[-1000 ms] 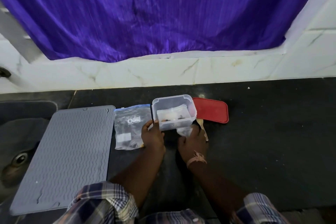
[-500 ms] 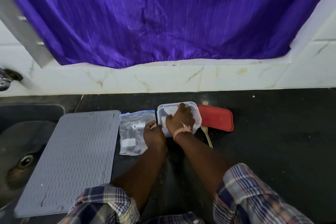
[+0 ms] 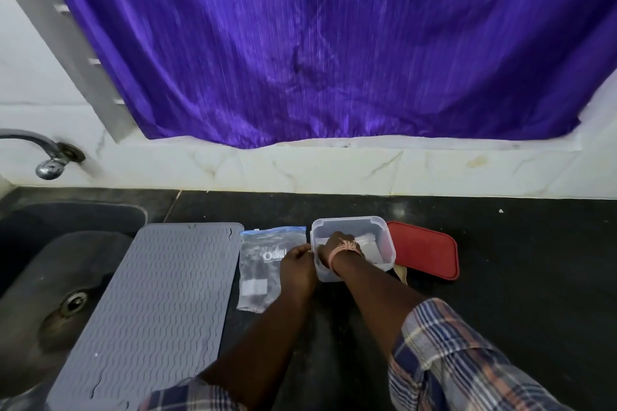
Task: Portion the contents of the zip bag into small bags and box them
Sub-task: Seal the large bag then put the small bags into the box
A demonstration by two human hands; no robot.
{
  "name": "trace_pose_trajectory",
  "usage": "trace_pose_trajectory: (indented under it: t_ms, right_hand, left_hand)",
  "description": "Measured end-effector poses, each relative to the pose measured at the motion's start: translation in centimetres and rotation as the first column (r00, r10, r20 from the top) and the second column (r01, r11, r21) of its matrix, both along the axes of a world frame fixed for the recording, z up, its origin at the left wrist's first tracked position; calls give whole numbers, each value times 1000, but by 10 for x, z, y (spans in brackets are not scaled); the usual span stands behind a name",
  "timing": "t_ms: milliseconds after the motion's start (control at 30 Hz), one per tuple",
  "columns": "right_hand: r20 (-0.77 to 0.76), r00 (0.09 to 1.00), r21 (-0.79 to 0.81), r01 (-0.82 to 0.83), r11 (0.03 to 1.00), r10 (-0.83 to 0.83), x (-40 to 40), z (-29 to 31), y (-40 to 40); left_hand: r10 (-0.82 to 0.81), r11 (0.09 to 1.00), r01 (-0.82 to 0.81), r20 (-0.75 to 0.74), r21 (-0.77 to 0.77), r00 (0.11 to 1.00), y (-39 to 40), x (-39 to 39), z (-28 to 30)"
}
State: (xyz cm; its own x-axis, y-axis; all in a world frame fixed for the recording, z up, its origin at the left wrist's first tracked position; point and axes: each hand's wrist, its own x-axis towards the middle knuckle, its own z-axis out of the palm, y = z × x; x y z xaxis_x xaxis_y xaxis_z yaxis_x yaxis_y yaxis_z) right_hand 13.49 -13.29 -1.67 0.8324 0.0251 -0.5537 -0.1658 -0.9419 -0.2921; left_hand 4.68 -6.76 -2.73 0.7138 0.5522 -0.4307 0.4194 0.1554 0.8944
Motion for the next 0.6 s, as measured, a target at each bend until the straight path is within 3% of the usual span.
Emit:
trace_pose_trajectory:
  t_ms: [233, 333, 400, 467, 533, 600]
  right_hand:
    - [-35, 988, -92, -155, 984, 153, 4, -6, -8]
    - [256, 955, -50, -145, 988, 153, 6, 5, -19]
    - [572, 820, 53, -81, 995, 36, 0, 15, -35]
    - [790, 583, 228, 7, 974, -189, -8, 13, -54]
    - [806, 425, 391, 140, 910, -412, -17, 1, -76]
    - [734, 422, 454, 277, 847, -532, -24, -14, -99]
  left_hand:
    - [-42, 997, 46, -83, 55, 996, -9, 1, -14]
    - [-26, 999, 29, -114, 27, 993, -7, 4, -15]
    - [-27, 996, 38, -148, 75, 989, -6, 6, -23]
    - [-12, 997, 25, -164, 76, 986, -6, 11, -39]
    - [26, 997, -13, -158, 82, 987, -11, 8, -34]
    - [59, 995, -48, -141, 85, 988, -17, 5, -22]
